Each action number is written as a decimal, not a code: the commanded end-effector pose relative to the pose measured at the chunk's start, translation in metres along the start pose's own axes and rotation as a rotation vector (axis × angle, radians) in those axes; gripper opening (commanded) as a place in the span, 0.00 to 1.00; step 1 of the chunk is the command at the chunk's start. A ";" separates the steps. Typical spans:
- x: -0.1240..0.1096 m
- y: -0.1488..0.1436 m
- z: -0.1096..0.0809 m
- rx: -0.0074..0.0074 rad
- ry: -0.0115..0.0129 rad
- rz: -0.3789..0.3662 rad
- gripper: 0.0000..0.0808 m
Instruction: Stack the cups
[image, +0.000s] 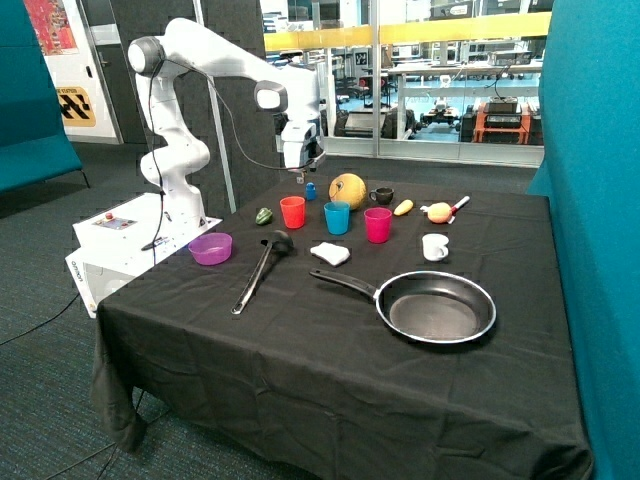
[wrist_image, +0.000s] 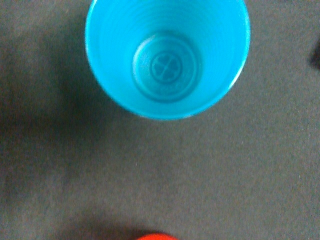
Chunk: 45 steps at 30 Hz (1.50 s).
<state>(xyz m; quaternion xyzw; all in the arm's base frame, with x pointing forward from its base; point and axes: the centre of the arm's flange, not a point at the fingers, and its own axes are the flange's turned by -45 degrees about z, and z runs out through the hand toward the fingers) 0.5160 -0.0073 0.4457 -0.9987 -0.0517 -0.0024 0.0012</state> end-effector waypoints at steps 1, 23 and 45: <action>0.024 0.004 0.004 -0.0023 -0.0048 0.044 0.31; 0.097 0.004 0.020 -0.0024 -0.0047 0.087 0.33; 0.158 0.009 0.034 -0.0026 -0.0047 0.135 0.31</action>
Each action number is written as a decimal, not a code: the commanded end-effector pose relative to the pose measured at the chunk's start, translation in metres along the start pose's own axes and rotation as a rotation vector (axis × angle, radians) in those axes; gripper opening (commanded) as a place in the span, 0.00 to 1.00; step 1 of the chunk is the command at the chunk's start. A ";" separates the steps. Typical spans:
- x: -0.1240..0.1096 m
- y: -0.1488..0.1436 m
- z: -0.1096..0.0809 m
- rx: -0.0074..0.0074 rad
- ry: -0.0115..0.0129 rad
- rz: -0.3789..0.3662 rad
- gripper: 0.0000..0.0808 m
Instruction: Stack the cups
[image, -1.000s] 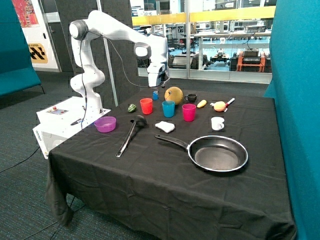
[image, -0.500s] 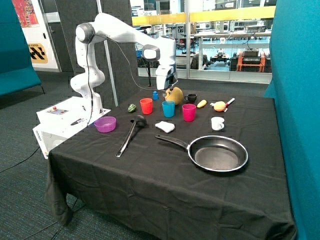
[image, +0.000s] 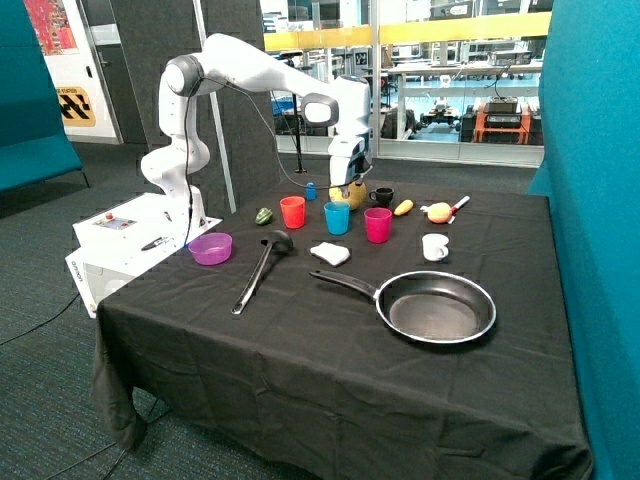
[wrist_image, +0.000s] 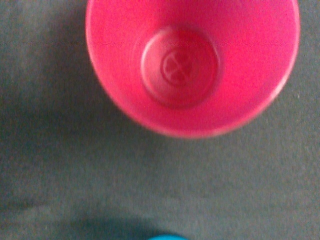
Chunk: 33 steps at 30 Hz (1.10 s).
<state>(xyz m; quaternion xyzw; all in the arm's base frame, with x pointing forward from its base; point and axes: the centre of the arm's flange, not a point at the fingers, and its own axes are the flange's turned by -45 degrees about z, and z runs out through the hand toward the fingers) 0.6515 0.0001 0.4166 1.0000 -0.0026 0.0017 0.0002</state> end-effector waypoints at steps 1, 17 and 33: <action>0.024 0.001 0.005 0.0002 -0.0034 0.029 0.31; 0.037 0.006 0.009 0.0003 -0.0034 0.012 0.40; 0.046 0.003 0.031 0.0003 -0.0033 -0.024 0.44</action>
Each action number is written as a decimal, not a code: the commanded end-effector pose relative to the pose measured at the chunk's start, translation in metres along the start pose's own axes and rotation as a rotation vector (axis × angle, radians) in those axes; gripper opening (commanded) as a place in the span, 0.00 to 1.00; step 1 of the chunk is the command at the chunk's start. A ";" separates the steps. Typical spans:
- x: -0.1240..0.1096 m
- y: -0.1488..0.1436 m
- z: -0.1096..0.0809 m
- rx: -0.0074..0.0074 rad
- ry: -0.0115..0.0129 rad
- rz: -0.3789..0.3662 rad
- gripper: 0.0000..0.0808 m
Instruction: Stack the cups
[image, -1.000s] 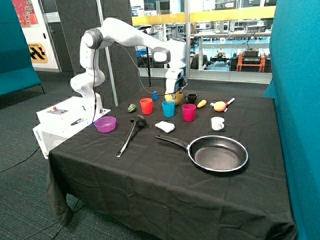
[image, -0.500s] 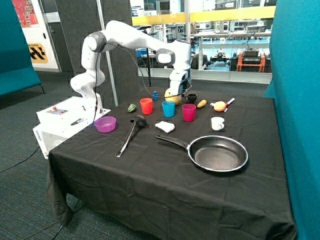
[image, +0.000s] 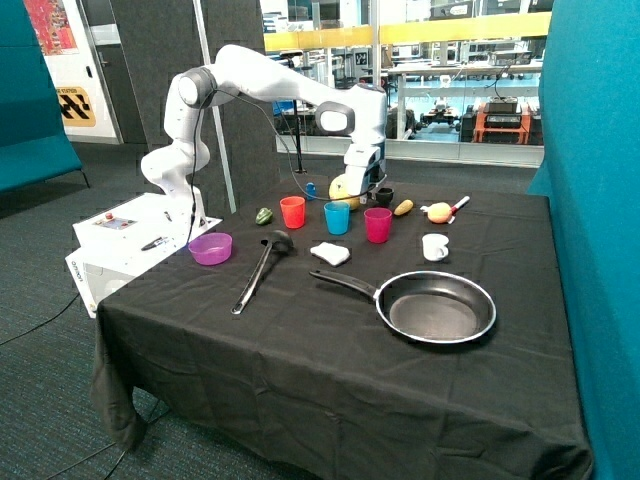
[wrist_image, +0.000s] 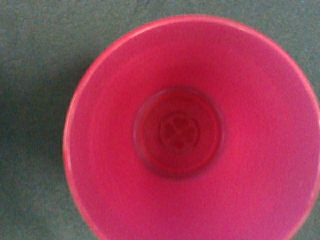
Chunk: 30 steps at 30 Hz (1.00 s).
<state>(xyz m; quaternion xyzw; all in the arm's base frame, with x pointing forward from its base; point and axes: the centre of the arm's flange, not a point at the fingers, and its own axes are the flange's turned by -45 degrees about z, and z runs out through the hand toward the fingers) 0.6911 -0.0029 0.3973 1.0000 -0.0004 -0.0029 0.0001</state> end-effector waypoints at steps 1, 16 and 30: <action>0.007 0.001 0.013 0.0001 0.0058 -0.020 0.45; 0.014 0.003 0.029 0.0001 0.0058 -0.009 0.46; 0.020 0.008 0.029 0.0001 0.0058 -0.019 0.47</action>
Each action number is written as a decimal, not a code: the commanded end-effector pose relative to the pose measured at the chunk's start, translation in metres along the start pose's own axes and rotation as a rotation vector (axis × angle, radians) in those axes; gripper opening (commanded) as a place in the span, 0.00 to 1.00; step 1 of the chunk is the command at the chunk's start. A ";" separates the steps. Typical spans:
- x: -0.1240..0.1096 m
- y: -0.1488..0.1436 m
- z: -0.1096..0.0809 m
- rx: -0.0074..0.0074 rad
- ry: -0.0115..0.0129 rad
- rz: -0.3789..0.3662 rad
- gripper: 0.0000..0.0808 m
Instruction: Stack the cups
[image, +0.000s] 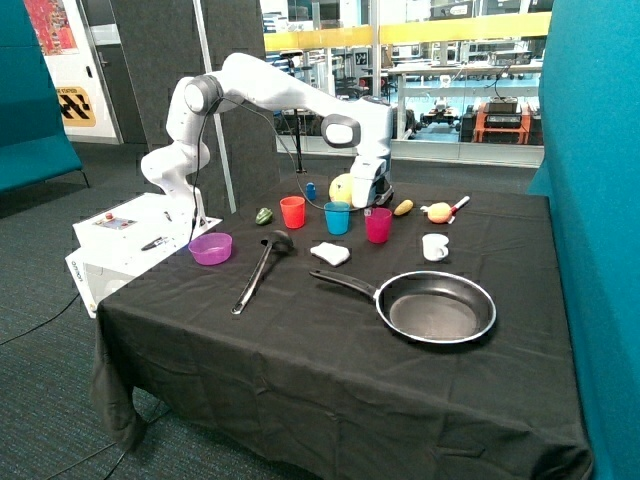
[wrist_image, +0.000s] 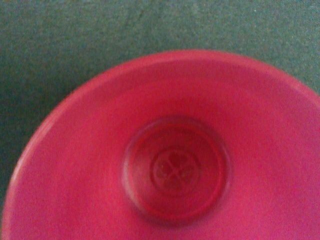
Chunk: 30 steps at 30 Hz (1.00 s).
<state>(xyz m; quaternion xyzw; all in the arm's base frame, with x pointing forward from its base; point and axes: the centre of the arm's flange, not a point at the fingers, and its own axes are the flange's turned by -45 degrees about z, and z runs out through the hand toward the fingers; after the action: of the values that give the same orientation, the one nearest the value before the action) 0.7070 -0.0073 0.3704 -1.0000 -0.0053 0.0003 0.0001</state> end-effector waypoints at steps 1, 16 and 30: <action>0.005 0.004 0.002 -0.0002 0.0007 -0.006 0.47; 0.007 0.002 0.016 -0.0002 0.0007 -0.003 0.47; 0.008 -0.002 0.028 -0.0002 0.0007 -0.006 0.47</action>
<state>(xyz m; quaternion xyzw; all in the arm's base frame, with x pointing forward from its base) 0.7151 -0.0072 0.3497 -1.0000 -0.0088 0.0020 0.0004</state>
